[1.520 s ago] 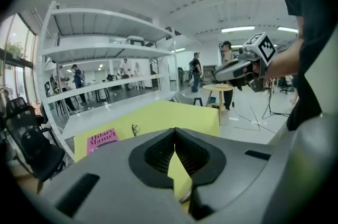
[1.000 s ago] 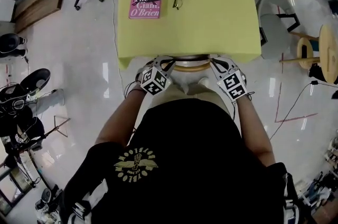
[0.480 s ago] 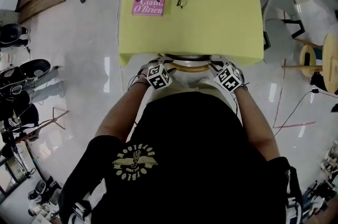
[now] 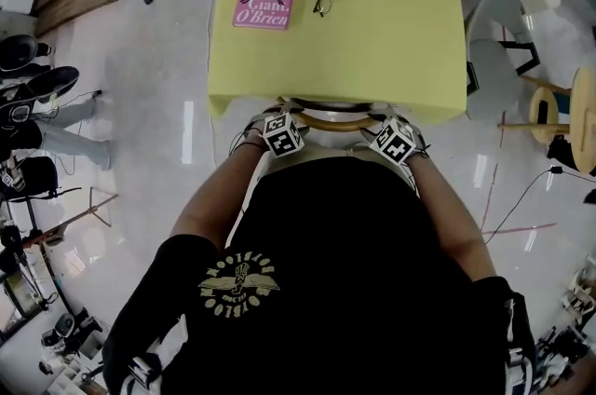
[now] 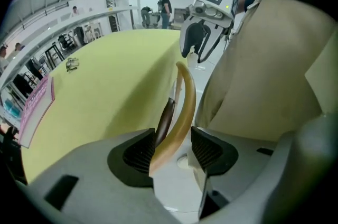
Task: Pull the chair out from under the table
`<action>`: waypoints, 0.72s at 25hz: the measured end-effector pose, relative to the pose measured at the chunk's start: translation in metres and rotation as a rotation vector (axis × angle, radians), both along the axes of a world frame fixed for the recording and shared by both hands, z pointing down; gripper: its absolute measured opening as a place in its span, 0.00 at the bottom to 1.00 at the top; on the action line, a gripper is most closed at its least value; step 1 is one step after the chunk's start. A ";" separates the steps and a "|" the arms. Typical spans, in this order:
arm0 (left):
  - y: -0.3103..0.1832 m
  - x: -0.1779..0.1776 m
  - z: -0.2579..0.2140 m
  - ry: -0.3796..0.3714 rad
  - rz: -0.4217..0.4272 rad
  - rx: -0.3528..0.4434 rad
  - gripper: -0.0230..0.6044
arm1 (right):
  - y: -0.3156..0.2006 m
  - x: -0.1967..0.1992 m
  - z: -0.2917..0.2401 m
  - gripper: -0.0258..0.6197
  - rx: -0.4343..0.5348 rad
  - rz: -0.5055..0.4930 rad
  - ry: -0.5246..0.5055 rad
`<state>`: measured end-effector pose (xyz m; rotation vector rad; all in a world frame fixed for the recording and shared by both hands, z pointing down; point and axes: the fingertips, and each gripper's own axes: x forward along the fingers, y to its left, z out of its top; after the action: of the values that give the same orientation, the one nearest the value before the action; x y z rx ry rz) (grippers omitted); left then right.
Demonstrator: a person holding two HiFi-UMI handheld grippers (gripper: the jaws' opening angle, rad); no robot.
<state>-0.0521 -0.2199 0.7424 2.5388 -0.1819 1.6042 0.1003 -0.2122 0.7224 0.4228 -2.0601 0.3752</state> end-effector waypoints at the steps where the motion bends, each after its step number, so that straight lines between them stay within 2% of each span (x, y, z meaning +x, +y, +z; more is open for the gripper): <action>1: 0.000 0.000 0.002 -0.002 0.000 -0.003 0.35 | 0.002 -0.001 0.004 0.27 0.000 -0.018 0.011; 4: -0.002 0.003 0.005 -0.001 0.006 -0.004 0.35 | 0.007 -0.005 0.015 0.29 0.001 -0.070 0.038; 8: 0.002 0.006 0.020 -0.034 0.059 -0.011 0.36 | 0.015 -0.007 0.035 0.32 -0.016 -0.135 0.084; 13: 0.015 0.003 0.039 -0.082 0.131 -0.071 0.37 | 0.021 -0.007 0.056 0.33 -0.038 -0.200 0.132; 18: 0.011 0.004 0.052 -0.094 0.131 -0.092 0.38 | 0.016 -0.009 0.074 0.34 -0.063 -0.237 0.152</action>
<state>-0.0480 -0.2084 0.7941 2.4545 0.0493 1.7365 0.0915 -0.1962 0.7963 0.1603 -1.9183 0.2559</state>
